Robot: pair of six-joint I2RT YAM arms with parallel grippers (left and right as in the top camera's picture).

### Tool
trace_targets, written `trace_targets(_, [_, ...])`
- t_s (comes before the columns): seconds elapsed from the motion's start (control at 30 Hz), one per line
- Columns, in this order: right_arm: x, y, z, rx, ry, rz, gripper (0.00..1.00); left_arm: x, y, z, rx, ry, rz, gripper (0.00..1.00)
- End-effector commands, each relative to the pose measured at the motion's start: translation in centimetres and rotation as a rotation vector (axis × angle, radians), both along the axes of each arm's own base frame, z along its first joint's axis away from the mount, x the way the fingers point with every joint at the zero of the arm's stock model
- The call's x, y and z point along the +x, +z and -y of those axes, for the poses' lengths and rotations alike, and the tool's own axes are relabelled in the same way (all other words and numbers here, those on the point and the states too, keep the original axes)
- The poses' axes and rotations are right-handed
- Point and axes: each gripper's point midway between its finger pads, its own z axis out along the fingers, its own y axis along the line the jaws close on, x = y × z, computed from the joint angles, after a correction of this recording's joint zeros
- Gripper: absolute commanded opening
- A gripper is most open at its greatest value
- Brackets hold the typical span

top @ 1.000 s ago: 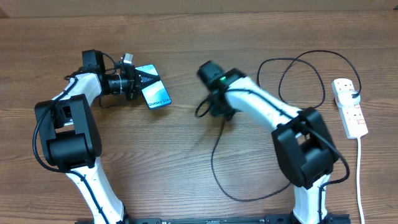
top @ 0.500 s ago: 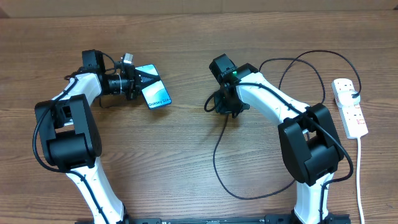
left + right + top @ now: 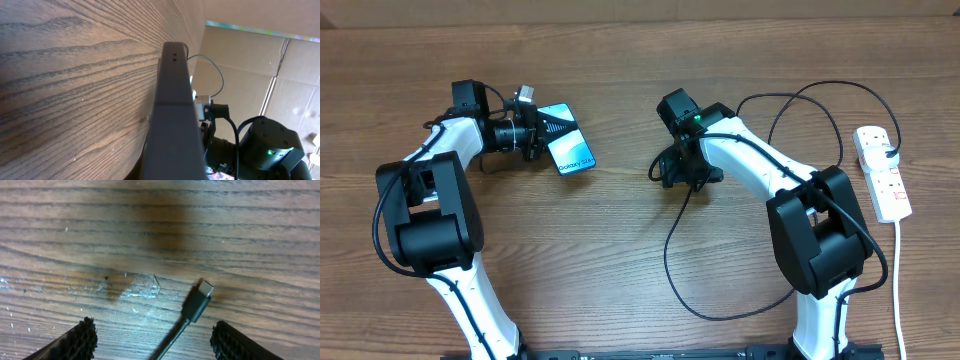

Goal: Plug charger to phone and switch on socket

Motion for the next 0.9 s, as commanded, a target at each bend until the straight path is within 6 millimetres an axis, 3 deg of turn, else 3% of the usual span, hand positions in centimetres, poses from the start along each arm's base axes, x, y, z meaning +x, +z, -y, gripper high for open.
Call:
trace_targets(0.0, [0.1,-0.6,1.8,-0.060,-0.129,-0.001,0.69,0.0,2.5,0.4,-0.050,-0.014,0.036,0.04])
trace_targets(0.17, [-0.1,-0.9,3.3,-0.009,-0.225,-0.068,0.57,0.0,2.5,0.5,-0.050,-0.015,0.036,0.04])
trace_targets(0.27, [0.0,-0.9,2.8,0.080,-0.249,-0.105,0.48,0.0,2.5,0.5,-0.050,-0.015,0.036,0.04])
trace_targets(0.37, [-0.4,-0.7,2.1,0.131,-0.291,-0.141,0.32,0.0,2.5,0.5,-0.050,-0.015,0.036,0.04])
trace_targets(0.87, [-1.3,-2.1,2.4,0.059,-0.361,-0.125,0.34,-0.1,2.5,0.5,-0.051,-0.015,0.036,0.04])
